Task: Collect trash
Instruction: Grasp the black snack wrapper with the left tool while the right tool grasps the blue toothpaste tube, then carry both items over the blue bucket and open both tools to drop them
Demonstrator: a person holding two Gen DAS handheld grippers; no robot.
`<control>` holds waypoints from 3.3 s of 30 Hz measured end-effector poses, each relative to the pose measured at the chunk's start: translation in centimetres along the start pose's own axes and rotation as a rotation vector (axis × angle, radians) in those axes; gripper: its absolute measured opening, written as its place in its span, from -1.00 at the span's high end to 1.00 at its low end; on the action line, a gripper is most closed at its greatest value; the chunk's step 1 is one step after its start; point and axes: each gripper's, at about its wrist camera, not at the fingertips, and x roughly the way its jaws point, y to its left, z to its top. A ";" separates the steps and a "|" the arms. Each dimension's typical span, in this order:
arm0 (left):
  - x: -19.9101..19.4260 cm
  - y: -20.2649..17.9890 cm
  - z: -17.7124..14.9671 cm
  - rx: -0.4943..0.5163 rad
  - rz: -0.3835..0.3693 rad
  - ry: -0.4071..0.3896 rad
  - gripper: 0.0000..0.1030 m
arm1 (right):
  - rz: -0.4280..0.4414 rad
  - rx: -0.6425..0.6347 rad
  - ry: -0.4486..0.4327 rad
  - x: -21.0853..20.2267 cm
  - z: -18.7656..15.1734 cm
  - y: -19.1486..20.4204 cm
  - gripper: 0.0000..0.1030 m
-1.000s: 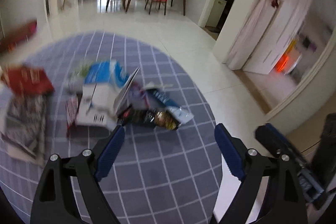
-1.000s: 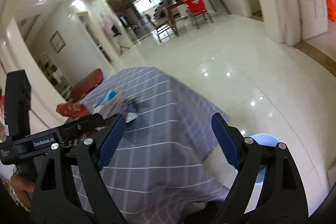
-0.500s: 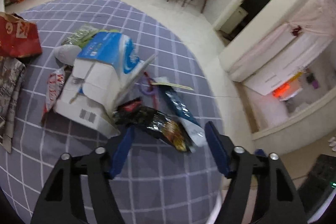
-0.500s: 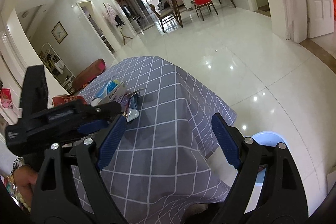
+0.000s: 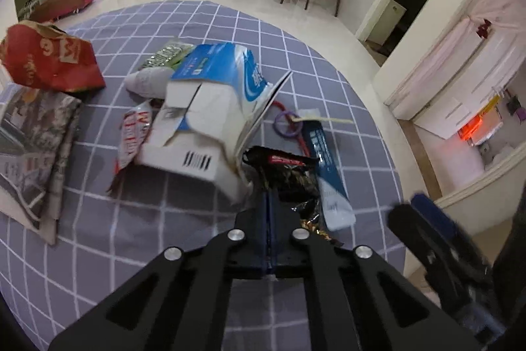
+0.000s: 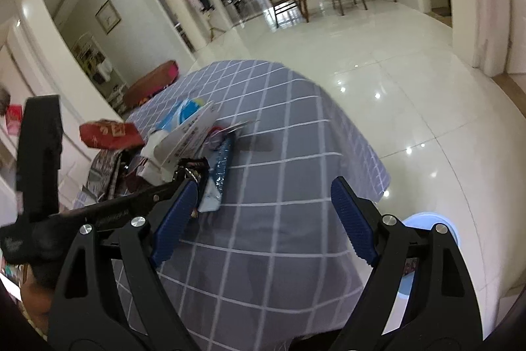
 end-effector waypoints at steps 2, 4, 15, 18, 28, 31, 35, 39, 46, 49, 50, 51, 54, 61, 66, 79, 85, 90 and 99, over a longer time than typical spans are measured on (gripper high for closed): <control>-0.8 0.3 -0.5 0.005 -0.001 -0.011 0.98 | 0.020 -0.011 0.023 0.7 0.3 0.8 -0.34; -1.9 0.5 -1.0 0.015 0.006 -0.029 0.98 | 0.029 -0.031 0.047 1.6 0.5 1.7 -0.30; -5.6 3.3 -2.2 -0.022 0.013 -0.070 0.99 | -0.125 -0.255 0.153 6.0 0.7 6.1 0.67; -6.6 3.7 -2.5 -0.031 0.001 -0.085 0.99 | -0.061 -0.216 0.146 5.0 0.5 6.1 0.69; -9.8 4.0 -3.0 -0.039 -0.020 -0.133 0.99 | 0.023 -0.223 0.080 0.7 0.1 9.3 0.69; -11.0 3.9 -3.1 -0.034 -0.029 -0.152 0.99 | 0.050 -0.197 0.070 -0.4 0.1 9.1 0.69; -12.3 2.6 -2.9 -0.016 -0.040 -0.177 0.99 | 0.066 -0.180 0.051 -2.0 -0.1 8.6 0.69; -12.8 0.8 -2.7 0.018 -0.052 -0.185 0.99 | 0.074 -0.151 0.023 -3.7 -0.2 7.2 0.69; -11.7 -5.3 -2.3 0.136 -0.103 -0.175 0.99 | 0.045 -0.052 -0.042 -7.4 -0.6 1.7 0.69; -10.5 -8.7 -1.9 0.203 -0.135 -0.155 0.99 | 0.000 0.004 -0.073 -9.3 -1.0 -1.7 0.69; -10.0 -9.8 -1.9 0.226 -0.147 -0.148 0.99 | -0.014 0.014 -0.079 -9.6 -1.1 -2.5 0.69; -9.2 -11.5 -1.8 0.259 -0.164 -0.136 0.99 | -0.040 0.033 -0.087 -10.2 -1.3 -3.9 0.69; -6.9 -15.3 -1.9 0.329 -0.189 -0.095 0.99 | -0.090 0.087 -0.096 -11.2 -2.0 -7.3 0.69; -1.5 -21.5 -2.5 0.425 -0.229 -0.025 0.99 | -0.182 0.197 -0.112 -11.9 -3.2 -14.0 0.64; 1.9 -24.0 -2.9 0.462 -0.215 0.034 0.99 | -0.222 0.289 -0.093 -11.3 -4.5 -18.3 -0.10; 5.8 -26.9 -5.1 0.512 -0.195 0.114 0.99 | -0.234 0.336 -0.151 -13.9 -6.4 -19.6 -0.11; 6.2 -28.0 -5.2 0.533 -0.205 0.121 0.99 | -0.290 0.362 -0.261 -16.4 -6.9 -20.1 -0.11; 6.5 -28.8 -5.1 0.539 -0.228 0.122 0.96 | -0.319 0.393 -0.300 -17.3 -6.8 -20.7 -0.11; 6.5 -27.9 -4.8 0.458 -0.236 0.114 -0.76 | -0.328 0.415 -0.314 -18.0 -7.3 -20.9 -0.12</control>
